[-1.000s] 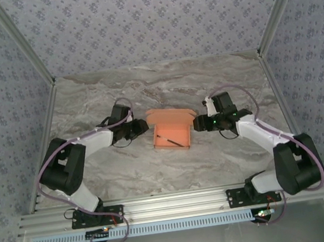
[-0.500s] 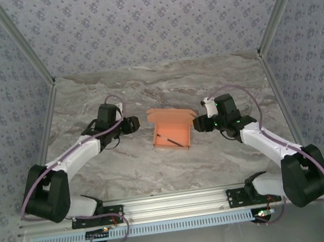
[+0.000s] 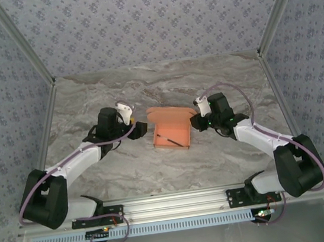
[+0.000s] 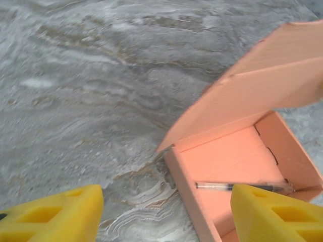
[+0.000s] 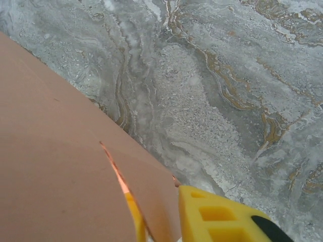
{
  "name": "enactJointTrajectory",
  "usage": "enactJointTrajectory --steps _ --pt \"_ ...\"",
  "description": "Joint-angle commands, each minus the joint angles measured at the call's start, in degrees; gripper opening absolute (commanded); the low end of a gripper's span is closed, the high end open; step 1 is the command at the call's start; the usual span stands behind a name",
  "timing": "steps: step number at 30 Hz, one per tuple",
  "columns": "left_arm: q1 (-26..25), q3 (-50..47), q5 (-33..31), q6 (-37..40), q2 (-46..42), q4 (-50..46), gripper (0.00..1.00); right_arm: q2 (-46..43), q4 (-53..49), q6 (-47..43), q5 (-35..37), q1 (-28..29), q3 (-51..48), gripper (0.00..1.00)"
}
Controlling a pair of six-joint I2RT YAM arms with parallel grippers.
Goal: Fold the paper box
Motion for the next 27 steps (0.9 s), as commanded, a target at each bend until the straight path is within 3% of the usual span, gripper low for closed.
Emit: enactJointTrajectory --steps 1,17,27 --pt "-1.0 2.6 3.1 7.1 2.2 2.7 0.68 0.6 0.6 -1.3 1.3 0.6 2.1 0.19" --pt "-2.3 13.0 3.1 12.8 13.3 -1.7 0.62 0.8 -0.8 -3.5 2.6 1.0 3.2 0.13" --pt "1.0 11.7 1.2 13.6 11.5 -2.6 0.67 -0.2 -2.5 -4.5 3.9 1.0 3.6 0.14"
